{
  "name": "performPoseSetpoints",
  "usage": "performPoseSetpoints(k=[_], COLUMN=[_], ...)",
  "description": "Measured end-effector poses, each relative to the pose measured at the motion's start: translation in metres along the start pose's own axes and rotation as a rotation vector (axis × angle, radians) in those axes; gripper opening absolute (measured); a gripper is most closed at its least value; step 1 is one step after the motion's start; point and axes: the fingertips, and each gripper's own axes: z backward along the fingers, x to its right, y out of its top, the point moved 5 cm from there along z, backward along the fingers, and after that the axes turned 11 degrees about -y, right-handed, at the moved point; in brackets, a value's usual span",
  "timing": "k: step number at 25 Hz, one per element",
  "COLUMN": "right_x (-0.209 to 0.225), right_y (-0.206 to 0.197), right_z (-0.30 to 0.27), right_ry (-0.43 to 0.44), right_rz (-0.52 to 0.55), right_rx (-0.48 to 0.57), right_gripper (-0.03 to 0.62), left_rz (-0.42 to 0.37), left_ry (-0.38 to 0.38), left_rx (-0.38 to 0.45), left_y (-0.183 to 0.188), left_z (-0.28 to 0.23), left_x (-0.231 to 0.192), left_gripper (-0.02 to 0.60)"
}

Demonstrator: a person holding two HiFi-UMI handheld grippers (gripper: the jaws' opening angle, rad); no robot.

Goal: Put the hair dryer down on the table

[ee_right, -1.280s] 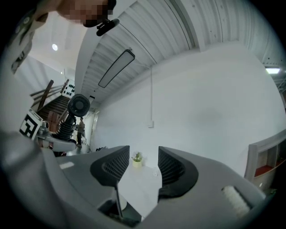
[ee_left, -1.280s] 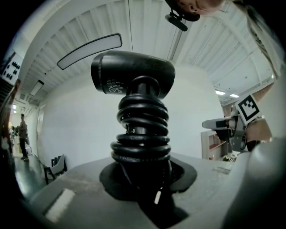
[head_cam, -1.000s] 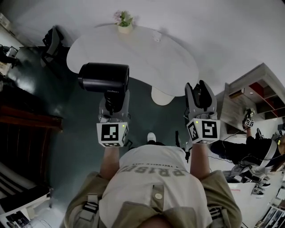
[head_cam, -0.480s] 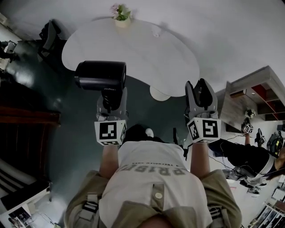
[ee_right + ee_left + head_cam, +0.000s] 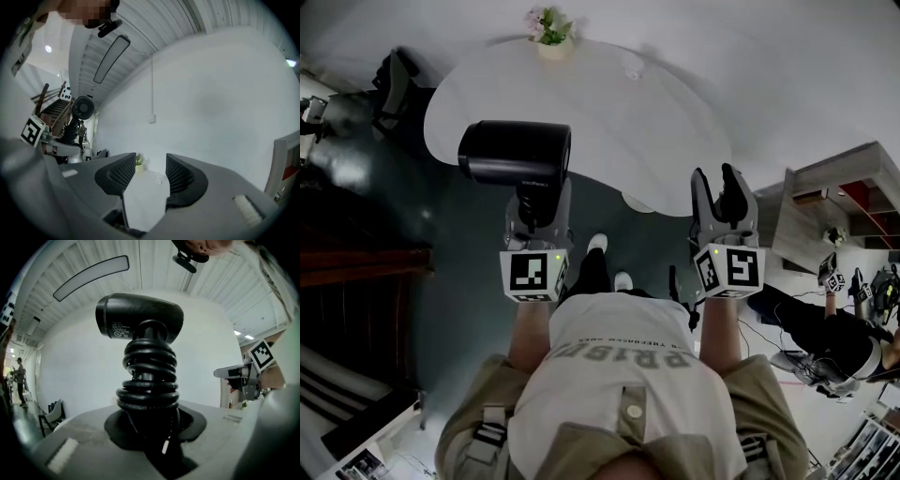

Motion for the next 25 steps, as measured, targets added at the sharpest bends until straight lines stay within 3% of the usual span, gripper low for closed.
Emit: performPoseSetpoints(k=[11,25], right_x=[-0.018,-0.027], right_y=[0.013,0.005], right_z=[-0.086,-0.115], right_ry=[-0.089,-0.193], right_rz=[0.010,0.025], right_rx=[0.009,-0.012], right_gripper=[0.204,0.204], left_rz=[-0.015,-0.031], left_ry=[-0.104,-0.271], left_rx=[-0.002,-0.014], left_y=[0.009,-0.001], left_z=[-0.074,-0.120], left_x=[-0.083,-0.110], left_gripper=[0.133,0.133])
